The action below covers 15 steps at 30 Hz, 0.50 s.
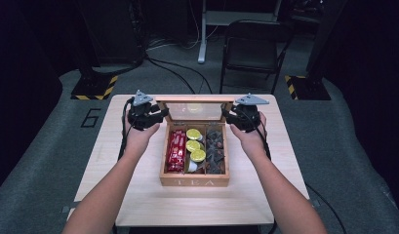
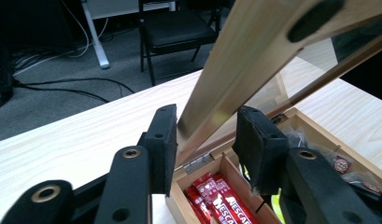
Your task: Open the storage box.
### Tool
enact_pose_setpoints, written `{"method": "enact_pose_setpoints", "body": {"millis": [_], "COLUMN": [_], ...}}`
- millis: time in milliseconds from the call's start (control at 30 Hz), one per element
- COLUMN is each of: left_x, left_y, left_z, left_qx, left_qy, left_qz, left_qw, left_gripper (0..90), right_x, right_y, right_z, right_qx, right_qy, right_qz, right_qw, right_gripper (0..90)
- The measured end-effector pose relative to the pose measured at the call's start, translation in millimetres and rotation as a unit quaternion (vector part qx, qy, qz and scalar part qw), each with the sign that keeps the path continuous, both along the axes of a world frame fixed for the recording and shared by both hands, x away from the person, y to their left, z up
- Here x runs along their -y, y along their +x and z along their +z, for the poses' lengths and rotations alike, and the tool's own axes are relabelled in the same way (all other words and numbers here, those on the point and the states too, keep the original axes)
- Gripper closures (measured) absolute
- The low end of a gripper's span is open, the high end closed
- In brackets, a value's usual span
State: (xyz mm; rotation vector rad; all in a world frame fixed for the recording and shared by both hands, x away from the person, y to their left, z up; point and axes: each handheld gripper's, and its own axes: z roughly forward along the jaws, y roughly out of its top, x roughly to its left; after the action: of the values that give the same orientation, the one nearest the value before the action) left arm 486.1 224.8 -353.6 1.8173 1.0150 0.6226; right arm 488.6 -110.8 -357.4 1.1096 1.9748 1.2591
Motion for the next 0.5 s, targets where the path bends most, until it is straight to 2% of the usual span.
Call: {"method": "enact_pose_setpoints", "body": {"millis": [133,500], "left_x": [0.6,0.1], "left_y": [-0.1,3.7], "left_z": [0.3,-0.2], "left_qx": [0.006,0.006], "left_qy": [0.012,0.004], "left_qz": [0.000,0.002], "left_qw": [0.9999,1.0000], "left_gripper": [62.4,63.2], "right_x": [0.2,-1.7], "right_y": [1.0,5.5], "right_z": [-0.6,-9.3], "right_qx": [0.001,-0.010], "right_qy": [0.000,-0.003], "right_qz": [0.001,-0.005], "right_qw": [1.0000,0.9999], "right_gripper": [60.5,56.9]}}
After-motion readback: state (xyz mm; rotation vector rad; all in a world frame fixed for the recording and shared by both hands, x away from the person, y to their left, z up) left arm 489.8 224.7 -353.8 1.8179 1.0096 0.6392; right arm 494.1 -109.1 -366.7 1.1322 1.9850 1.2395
